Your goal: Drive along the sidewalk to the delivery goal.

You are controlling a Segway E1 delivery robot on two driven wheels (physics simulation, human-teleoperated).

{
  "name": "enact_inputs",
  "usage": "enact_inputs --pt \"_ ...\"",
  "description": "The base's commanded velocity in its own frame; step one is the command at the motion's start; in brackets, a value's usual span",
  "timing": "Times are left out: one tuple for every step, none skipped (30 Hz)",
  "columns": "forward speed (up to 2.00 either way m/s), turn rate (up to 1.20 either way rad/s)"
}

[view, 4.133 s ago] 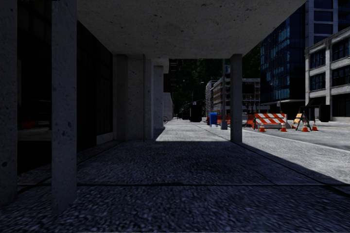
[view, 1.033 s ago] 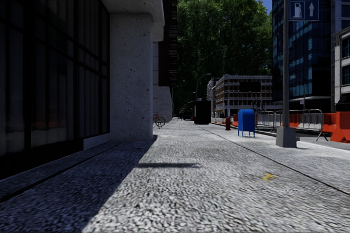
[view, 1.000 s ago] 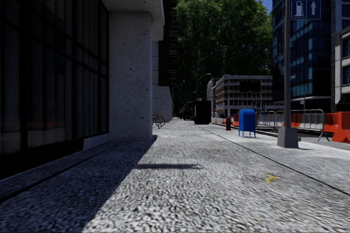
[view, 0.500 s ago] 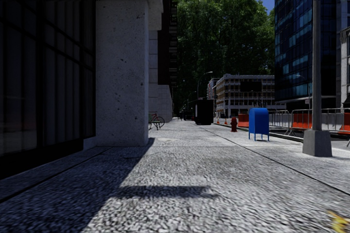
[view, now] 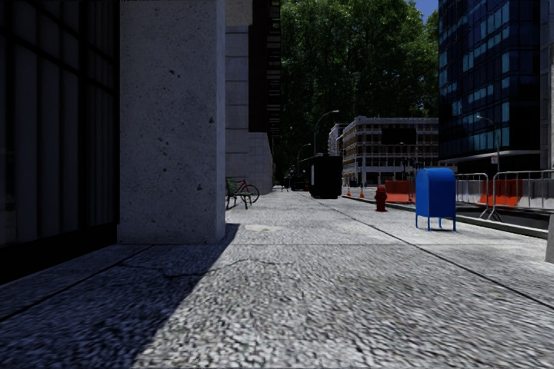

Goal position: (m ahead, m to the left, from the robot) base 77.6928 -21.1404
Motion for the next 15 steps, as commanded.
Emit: enact_inputs --pt "2.0 0.0" --pt "2.0 0.0" --pt "2.0 0.0" --pt "2.0 0.0" --pt "2.0 0.0" --pt "2.0 0.0" --pt "2.0 0.0" --pt "2.0 0.0" --pt "2.0 0.0" --pt "2.0 0.0" --pt "2.0 0.0" --pt "2.0 0.0" --pt "2.0 0.0" --pt "2.0 0.0" --pt "2.0 0.0"
